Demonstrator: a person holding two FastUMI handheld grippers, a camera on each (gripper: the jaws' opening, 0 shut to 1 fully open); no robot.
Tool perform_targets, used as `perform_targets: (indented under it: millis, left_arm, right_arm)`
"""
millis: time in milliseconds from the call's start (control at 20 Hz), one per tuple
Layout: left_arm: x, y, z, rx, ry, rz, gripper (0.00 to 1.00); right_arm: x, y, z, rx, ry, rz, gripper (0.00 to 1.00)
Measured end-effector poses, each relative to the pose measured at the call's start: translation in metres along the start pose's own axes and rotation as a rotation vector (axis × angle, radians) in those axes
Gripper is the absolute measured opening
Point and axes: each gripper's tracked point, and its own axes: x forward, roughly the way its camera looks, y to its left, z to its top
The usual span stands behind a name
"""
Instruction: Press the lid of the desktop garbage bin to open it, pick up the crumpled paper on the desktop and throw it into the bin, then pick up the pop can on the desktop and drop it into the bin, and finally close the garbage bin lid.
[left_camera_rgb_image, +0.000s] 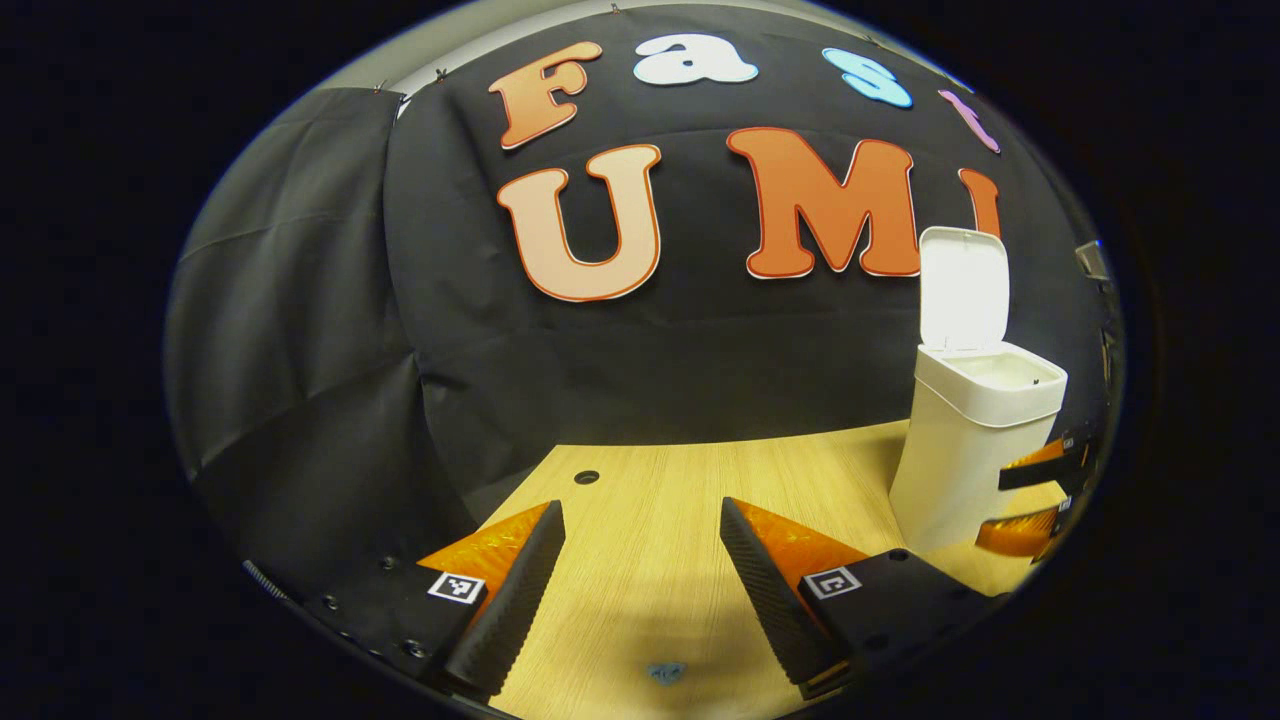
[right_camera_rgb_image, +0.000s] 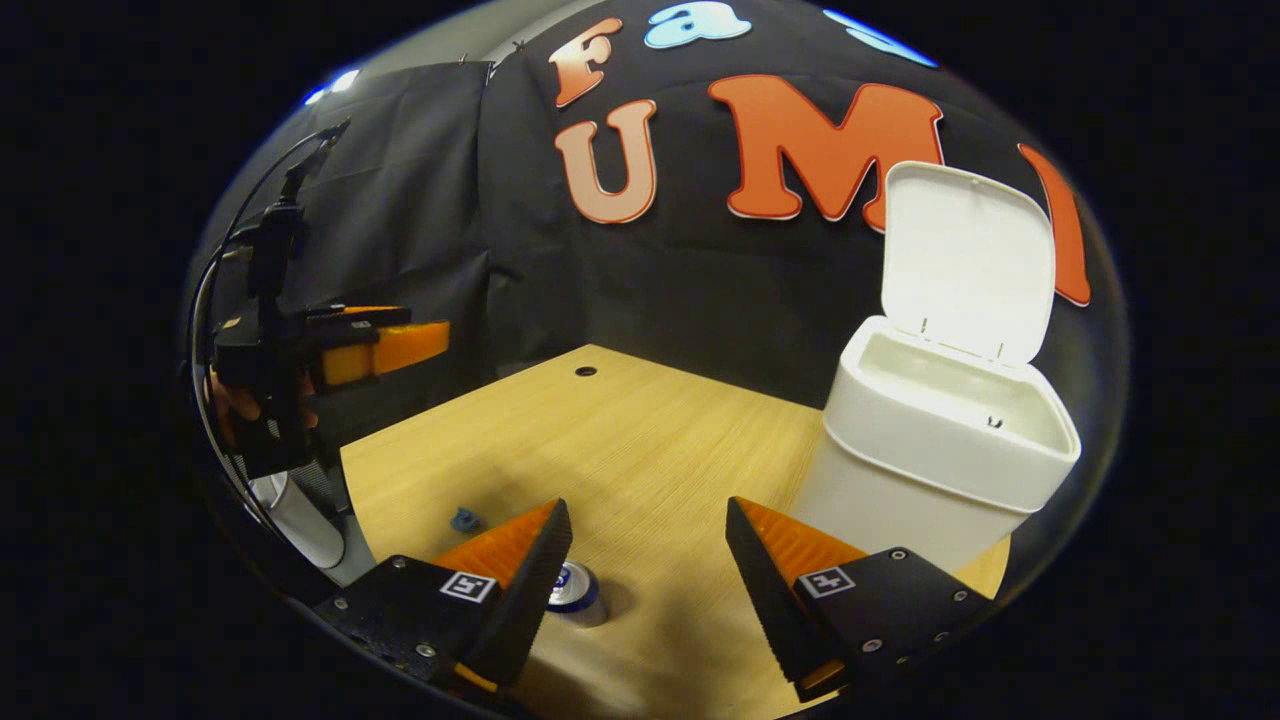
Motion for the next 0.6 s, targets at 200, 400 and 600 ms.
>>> perform_targets:
  millis: [200, 400, 600]
  left_arm:
    - [-0.001, 0.0, -0.012, -0.01, 0.045, 0.009, 1.0]
    - [-0.004, 0.001, -0.021, -0.012, 0.074, 0.024, 0.97]
    - [-0.003, 0.001, -0.033, -0.021, 0.115, 0.029, 1.0]
  right_arm:
    - [0.008, 0.032, -0.025, -0.041, 0.06, 0.088, 0.98]
    - [0.018, 0.045, -0.042, -0.078, 0.101, 0.128, 0.98]
    - [0.027, 0.045, -0.051, -0.086, 0.126, 0.148, 0.98]
